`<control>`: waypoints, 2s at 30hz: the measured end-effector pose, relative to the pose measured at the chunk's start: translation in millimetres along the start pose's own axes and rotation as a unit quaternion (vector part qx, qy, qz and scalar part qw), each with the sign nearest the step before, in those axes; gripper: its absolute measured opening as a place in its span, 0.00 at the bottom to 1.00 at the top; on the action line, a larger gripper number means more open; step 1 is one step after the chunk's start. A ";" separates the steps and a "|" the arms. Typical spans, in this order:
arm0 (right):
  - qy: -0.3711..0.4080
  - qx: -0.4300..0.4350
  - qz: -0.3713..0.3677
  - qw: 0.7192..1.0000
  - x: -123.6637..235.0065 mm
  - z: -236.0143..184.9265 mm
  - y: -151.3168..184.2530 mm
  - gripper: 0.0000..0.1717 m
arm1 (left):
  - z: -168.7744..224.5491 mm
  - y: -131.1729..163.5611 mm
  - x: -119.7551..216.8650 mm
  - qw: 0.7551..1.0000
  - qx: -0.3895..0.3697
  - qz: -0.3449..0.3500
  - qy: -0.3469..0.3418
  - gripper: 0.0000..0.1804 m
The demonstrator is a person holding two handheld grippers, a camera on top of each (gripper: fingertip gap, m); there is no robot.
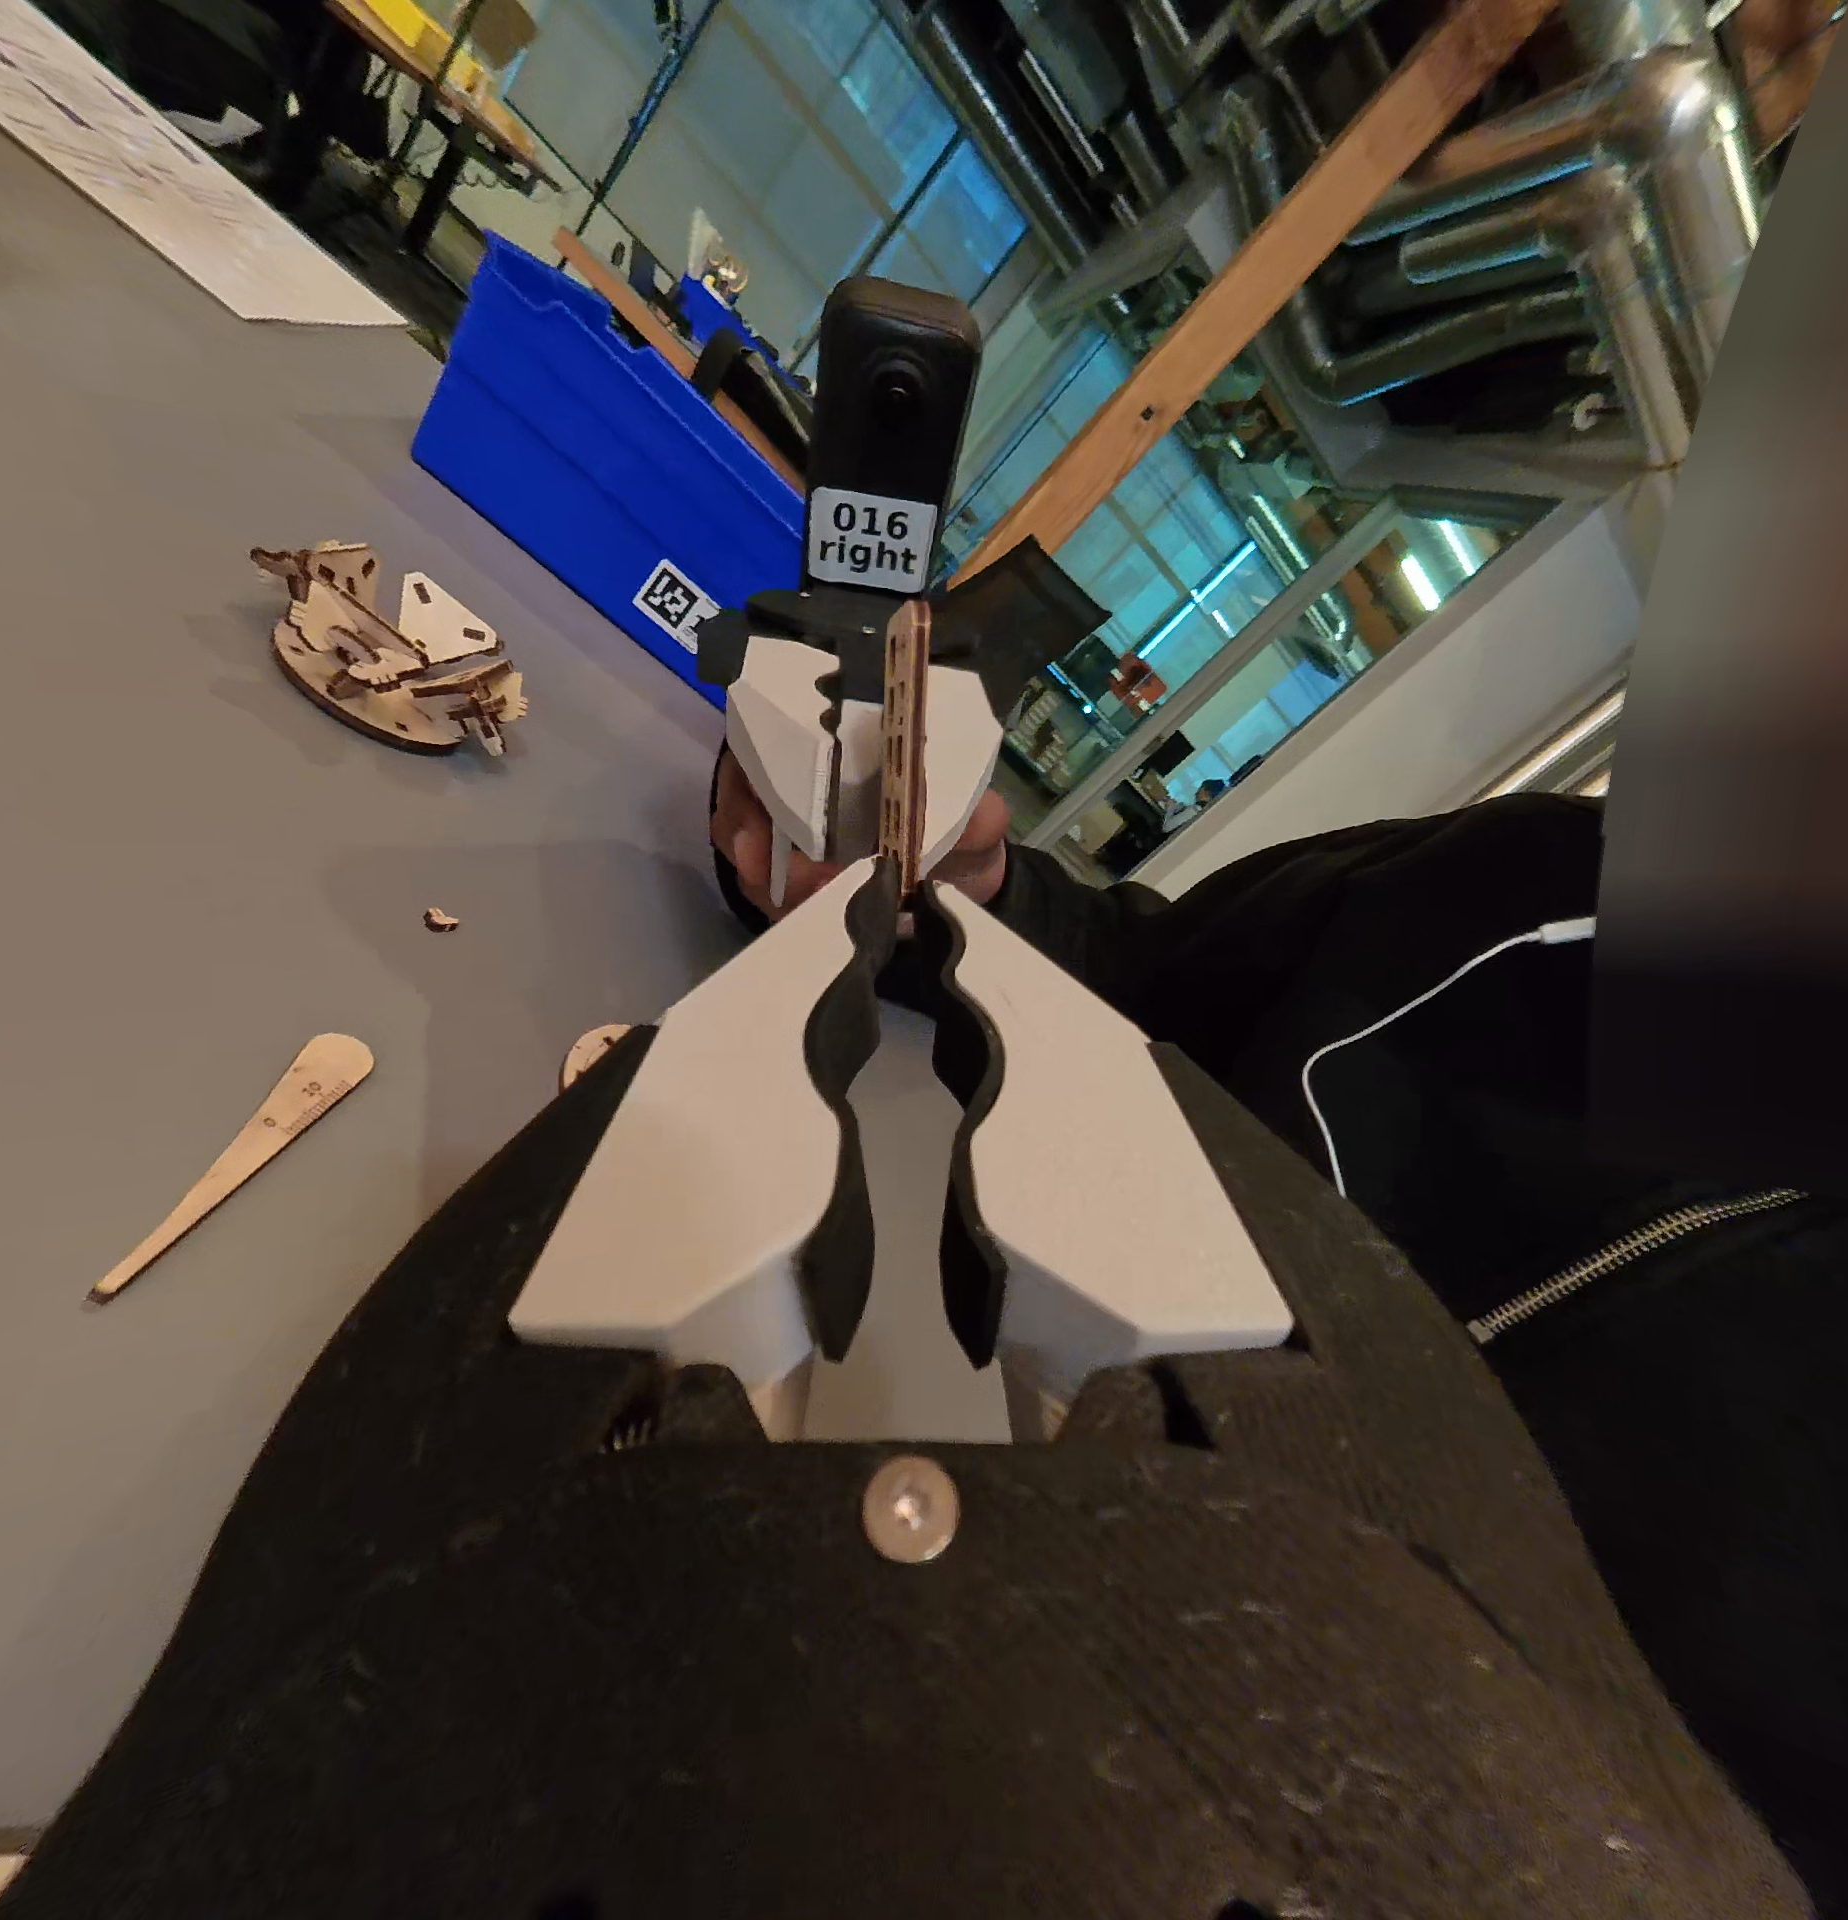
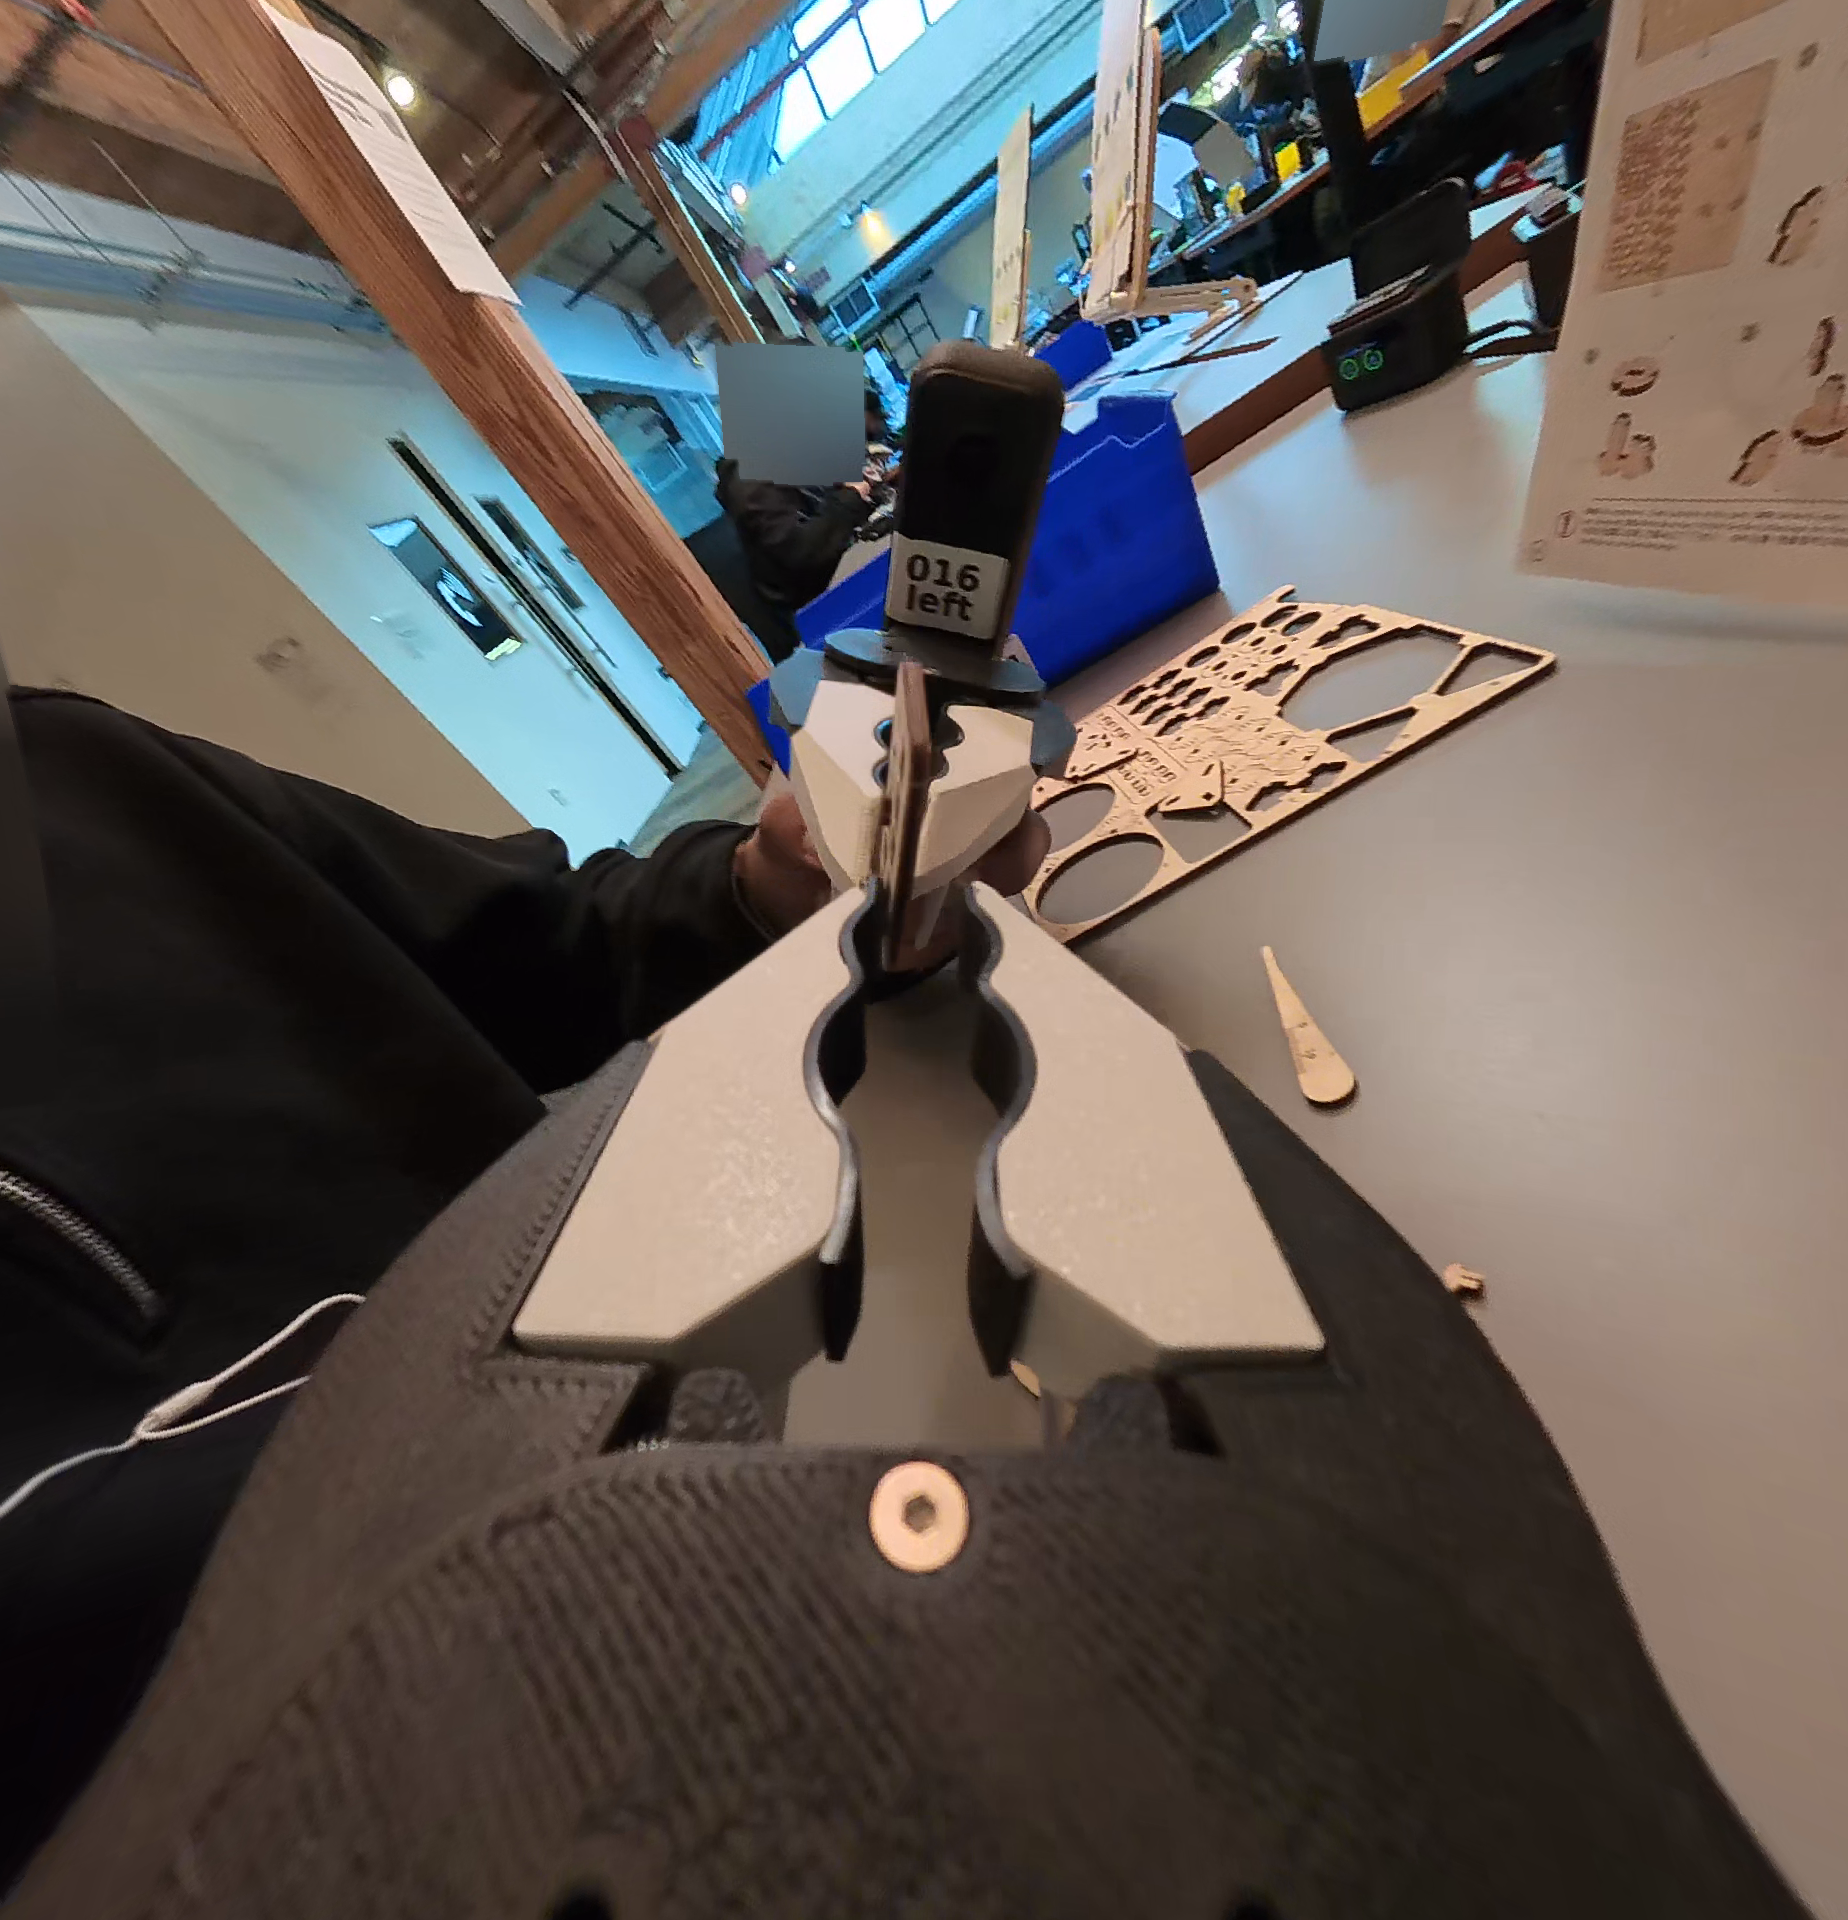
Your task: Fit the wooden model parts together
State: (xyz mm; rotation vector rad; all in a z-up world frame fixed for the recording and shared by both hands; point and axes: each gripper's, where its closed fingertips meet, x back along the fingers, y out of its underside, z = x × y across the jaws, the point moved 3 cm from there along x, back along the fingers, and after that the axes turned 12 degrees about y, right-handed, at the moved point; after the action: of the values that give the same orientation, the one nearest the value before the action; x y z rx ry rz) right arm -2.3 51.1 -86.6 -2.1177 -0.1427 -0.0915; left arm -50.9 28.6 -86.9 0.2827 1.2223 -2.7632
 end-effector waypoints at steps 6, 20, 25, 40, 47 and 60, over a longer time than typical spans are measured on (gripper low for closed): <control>-0.003 0.001 -0.003 1.000 0.5 1.2 1.7 0.06 | -1.7 2.0 -1.2 0.999 -0.028 -0.017 -0.031 0.00; -0.027 0.007 0.009 1.000 0.4 -7.6 -4.0 0.12 | -1.9 2.8 -1.5 1.000 -0.013 -0.020 -0.020 0.00; -0.002 0.020 0.025 0.999 7.6 -1.4 -11.6 0.09 | -2.9 2.5 0.4 1.000 -0.005 -0.017 -0.017 0.00; 0.074 0.047 0.033 0.996 2.3 3.6 -12.4 0.00 | -17.1 2.6 5.1 0.984 -0.106 -0.043 -0.138 0.14; 0.164 0.135 0.085 0.973 -4.4 -0.9 -13.1 0.00 | -8.4 -8.2 9.1 0.943 -0.245 -0.059 -0.218 0.17; 0.214 0.177 0.148 0.949 -11.4 -15.4 -19.4 0.00 | 2.8 -14.4 11.8 0.912 -0.316 -0.067 -0.254 0.04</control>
State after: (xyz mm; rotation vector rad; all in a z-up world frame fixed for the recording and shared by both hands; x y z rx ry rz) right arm -16.4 47.3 -63.7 -1.6948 0.3899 -0.3184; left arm -65.3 35.9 -77.2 -0.5541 1.8910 -2.1302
